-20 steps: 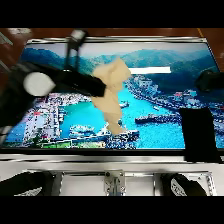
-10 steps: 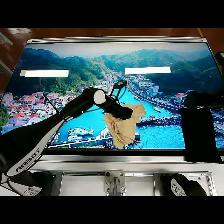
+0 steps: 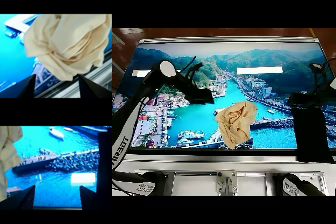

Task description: Fold the shirts.

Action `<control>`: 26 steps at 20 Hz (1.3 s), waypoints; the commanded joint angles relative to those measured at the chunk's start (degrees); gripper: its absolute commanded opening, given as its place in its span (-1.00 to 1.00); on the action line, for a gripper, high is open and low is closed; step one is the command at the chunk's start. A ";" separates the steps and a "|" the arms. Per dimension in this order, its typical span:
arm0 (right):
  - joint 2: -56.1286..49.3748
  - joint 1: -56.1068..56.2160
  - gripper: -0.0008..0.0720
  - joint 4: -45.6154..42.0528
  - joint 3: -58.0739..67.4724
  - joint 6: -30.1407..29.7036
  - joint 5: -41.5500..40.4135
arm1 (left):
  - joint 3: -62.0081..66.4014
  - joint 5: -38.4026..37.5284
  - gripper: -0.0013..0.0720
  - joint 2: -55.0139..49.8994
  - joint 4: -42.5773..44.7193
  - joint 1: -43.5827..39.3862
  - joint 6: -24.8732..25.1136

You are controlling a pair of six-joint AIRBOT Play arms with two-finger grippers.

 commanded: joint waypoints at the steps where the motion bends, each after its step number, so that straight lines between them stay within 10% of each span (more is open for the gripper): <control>1: -6.60 -2.56 0.87 9.77 -0.11 -2.45 -0.57 | -11.52 -3.15 0.66 3.21 0.11 1.95 0.96; 3: -10.62 -3.23 0.87 16.76 -0.11 -4.94 -0.55 | -22.60 4.13 0.99 4.72 -5.03 -0.83 0.96; 17: -24.87 -2.97 0.87 26.08 -0.13 -9.46 -1.31 | -36.44 37.77 0.97 -0.90 -28.28 -14.10 1.36; 22: -27.98 -1.62 0.87 30.32 -0.11 -9.81 -1.22 | -36.44 39.93 -0.20 -1.46 -28.79 -14.01 0.79; 23: -28.87 -0.61 0.87 30.42 -0.11 -9.88 -1.33 | -36.44 39.78 -0.68 -1.55 -28.79 -13.86 1.27; 26: -31.41 2.89 0.87 30.58 -0.11 -9.84 -3.67 | -36.44 38.32 -0.85 -1.31 -28.57 -13.03 4.11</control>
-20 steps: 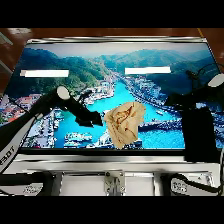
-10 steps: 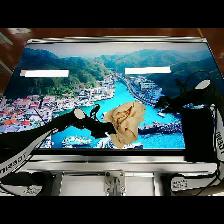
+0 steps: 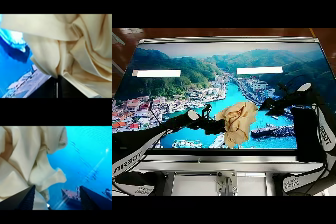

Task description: Fold the shirts.

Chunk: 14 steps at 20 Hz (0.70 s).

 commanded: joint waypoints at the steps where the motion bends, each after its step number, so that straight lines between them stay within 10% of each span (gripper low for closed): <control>1: -2.80 3.74 0.87 1.03 0.00 0.20 -3.26 | -0.02 -1.40 -0.85 0.28 0.13 1.07 3.21; 7: -3.26 7.96 0.86 3.93 0.00 2.69 -8.74 | 0.00 -3.67 -0.85 3.76 1.46 4.17 6.88; 8: -3.26 8.85 0.68 4.17 0.00 2.40 -8.31 | 0.09 -3.72 -0.85 4.04 1.49 5.01 6.91; 11: -3.10 9.88 -0.82 4.44 0.02 2.21 -6.10 | 0.11 -3.78 -0.85 4.76 1.44 7.43 7.17; 14: 0.42 9.01 -0.82 1.53 0.20 -0.61 -4.15 | 0.72 -3.78 -0.86 9.44 5.33 10.43 8.31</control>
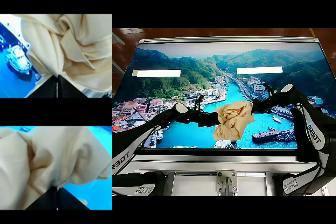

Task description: Fold the shirts.

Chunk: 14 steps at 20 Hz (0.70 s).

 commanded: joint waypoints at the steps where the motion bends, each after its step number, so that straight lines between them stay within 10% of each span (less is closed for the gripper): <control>1: 4.98 -0.72 -0.82 -3.91 0.17 -1.95 1.73 | 1.53 -0.28 -0.86 6.03 5.51 3.91 0.79; 14: 52.65 -7.04 -0.82 -5.95 28.68 -7.32 -15.45 | 43.54 -0.20 -0.85 43.63 11.85 21.66 1.07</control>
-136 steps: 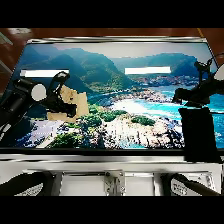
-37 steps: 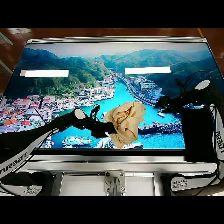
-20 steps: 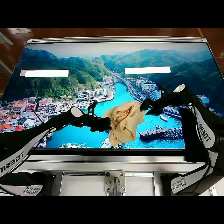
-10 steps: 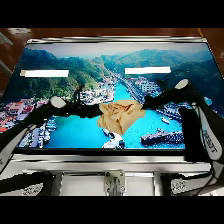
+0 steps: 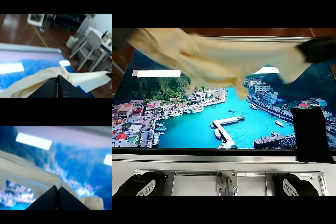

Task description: Fold the shirts.

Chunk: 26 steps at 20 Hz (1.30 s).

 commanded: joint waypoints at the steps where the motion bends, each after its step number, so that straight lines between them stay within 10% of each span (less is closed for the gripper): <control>1: 9.84 -0.26 -0.82 -0.85 8.72 2.58 -9.60 | 10.86 0.31 -0.85 6.54 0.68 2.23 0.00; 11: 8.61 -0.26 -0.82 -16.04 9.97 12.98 20.90 | 6.99 -26.91 -0.85 8.96 24.28 2.23 -7.82; 15: -3.06 -0.26 -0.82 -14.38 9.99 13.40 18.05 | -10.12 -35.30 -0.85 7.87 22.82 2.21 -9.55; 22: -29.94 7.19 -0.82 -1.22 9.99 14.23 -12.96 | -44.61 -17.31 -0.85 4.76 -4.83 -3.67 -7.76; 26: -43.45 13.31 -0.82 -1.31 9.99 16.48 -12.09 | -51.78 -1.95 -0.85 -0.48 -10.34 -12.20 -7.63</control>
